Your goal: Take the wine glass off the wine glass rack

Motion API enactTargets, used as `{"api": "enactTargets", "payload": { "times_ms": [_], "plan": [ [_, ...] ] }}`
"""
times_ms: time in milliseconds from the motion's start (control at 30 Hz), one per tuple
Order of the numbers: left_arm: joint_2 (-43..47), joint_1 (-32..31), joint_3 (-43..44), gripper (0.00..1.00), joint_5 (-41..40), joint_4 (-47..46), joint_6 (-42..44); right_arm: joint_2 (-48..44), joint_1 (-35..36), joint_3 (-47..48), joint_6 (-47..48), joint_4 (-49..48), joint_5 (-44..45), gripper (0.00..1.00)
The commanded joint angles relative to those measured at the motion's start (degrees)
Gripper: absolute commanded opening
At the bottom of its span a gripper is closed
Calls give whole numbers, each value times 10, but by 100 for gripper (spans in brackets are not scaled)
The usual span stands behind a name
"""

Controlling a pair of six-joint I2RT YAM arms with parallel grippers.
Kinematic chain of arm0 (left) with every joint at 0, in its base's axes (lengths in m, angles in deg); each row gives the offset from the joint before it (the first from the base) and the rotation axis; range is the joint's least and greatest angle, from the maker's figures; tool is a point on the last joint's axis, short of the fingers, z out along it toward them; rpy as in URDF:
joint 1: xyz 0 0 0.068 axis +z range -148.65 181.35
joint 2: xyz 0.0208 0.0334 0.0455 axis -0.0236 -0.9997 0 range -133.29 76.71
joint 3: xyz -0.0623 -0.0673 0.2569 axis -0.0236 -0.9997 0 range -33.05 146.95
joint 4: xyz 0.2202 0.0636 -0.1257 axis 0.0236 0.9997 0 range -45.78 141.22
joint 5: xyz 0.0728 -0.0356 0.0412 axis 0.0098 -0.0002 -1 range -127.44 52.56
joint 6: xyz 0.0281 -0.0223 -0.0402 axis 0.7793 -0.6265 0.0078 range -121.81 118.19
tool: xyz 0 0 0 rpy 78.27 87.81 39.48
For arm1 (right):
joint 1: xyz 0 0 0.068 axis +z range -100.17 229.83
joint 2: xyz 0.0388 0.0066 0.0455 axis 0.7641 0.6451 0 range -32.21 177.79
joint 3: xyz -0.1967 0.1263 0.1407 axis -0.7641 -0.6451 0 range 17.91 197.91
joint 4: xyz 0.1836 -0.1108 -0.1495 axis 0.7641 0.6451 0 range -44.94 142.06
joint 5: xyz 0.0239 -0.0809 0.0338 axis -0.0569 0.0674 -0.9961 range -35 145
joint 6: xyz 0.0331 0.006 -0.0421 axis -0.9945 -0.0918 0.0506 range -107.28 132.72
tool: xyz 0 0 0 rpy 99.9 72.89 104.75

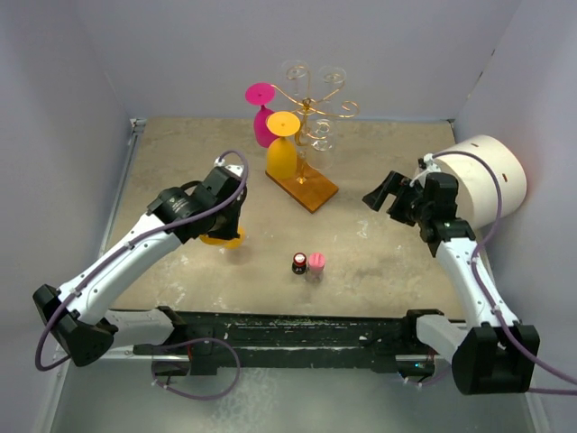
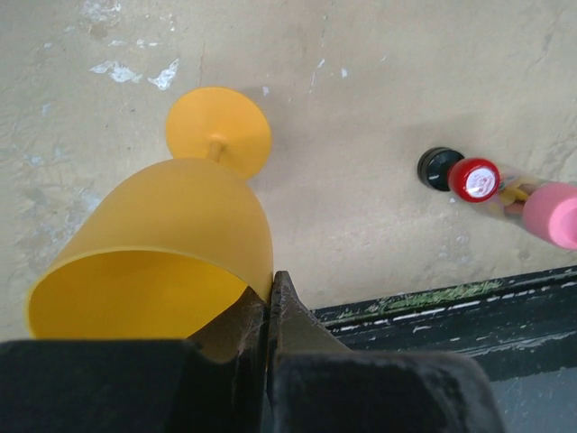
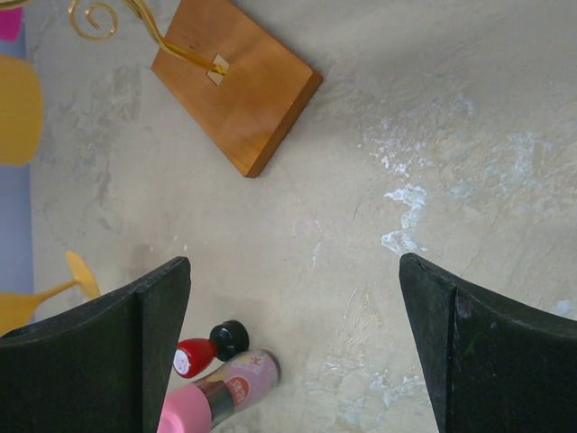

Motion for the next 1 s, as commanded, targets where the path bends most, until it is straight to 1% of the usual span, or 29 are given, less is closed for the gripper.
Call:
{"api": "enactTargets", "payload": {
  "times_ms": [0,100,233,433,533,767,867,967],
  "plan": [
    [-14,3,52,0,2,67,24,31,0,21,-24,-38,-55,100],
    [-39,3,67,0,31,91,29,35,0,25,-26,-66,-63,100],
    [-59,12,67,0,67,85,54,39,0,44,-6,-39,-73,100],
    [-88,32,49,0,89,67,78,36,0,53,-5,-14,-85,100],
    [-92,37,34,0,100,51,78,36,0,54,-6,-7,-87,100],
    [-109,47,15,0,109,49,76,35,0,57,-11,-8,-91,100],
    [-112,49,9,6,102,46,79,39,0,60,-15,-15,-92,100],
    [-113,53,3,15,99,43,85,41,0,62,-21,-24,-92,100]
  ]
}}
